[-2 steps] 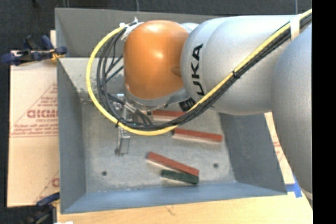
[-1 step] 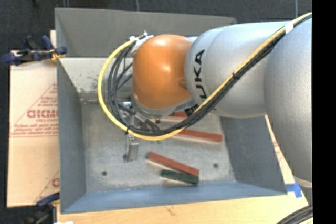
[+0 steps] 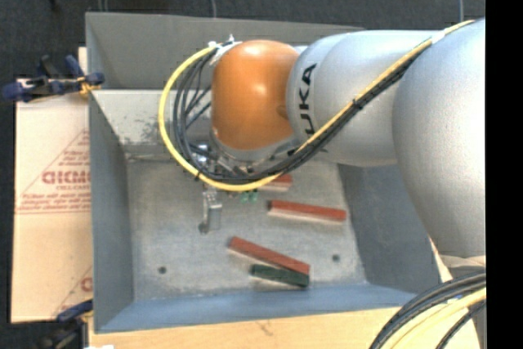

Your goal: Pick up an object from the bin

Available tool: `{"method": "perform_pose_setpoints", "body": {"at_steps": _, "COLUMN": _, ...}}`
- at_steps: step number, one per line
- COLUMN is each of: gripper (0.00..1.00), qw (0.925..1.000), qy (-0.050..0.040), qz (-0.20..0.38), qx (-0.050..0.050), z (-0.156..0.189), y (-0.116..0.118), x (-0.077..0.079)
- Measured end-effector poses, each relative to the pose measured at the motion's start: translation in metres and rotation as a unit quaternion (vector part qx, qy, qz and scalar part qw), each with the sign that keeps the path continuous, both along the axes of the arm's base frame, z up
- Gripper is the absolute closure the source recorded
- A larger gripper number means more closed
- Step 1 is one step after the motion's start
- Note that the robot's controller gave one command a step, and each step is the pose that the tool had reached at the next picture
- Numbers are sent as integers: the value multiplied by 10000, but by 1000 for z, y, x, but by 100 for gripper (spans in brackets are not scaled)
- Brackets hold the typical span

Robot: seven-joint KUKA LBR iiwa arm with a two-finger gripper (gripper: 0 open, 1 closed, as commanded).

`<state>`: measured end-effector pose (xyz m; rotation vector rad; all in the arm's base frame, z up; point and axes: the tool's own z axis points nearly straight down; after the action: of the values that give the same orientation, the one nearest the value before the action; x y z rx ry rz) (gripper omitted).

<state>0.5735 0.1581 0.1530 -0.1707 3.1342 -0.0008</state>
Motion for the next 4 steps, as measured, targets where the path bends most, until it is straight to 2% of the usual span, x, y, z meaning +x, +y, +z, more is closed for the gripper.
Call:
{"method": "perform_pose_setpoints", "body": {"at_steps": 1, "gripper": 0, "qw": 9997, "qy": -26, "qz": 223, "qx": -1, "z": -2, "y": -19, "x": 15}}
{"method": "perform_pose_setpoints", "body": {"at_steps": 2, "gripper": 0, "qw": 9936, "qy": -11, "qz": 1125, "qx": -1, "z": -22, "y": -36, "x": -9}}
{"method": "perform_pose_setpoints", "body": {"at_steps": 3, "gripper": 0, "qw": 9811, "qy": 9, "qz": 1935, "qx": -2, "z": -34, "y": -54, "x": -17}}
{"method": "perform_pose_setpoints", "body": {"at_steps": 4, "gripper": 0, "qw": 9829, "qy": 4, "qz": 1840, "qx": 2, "z": -29, "y": -86, "x": -34}}
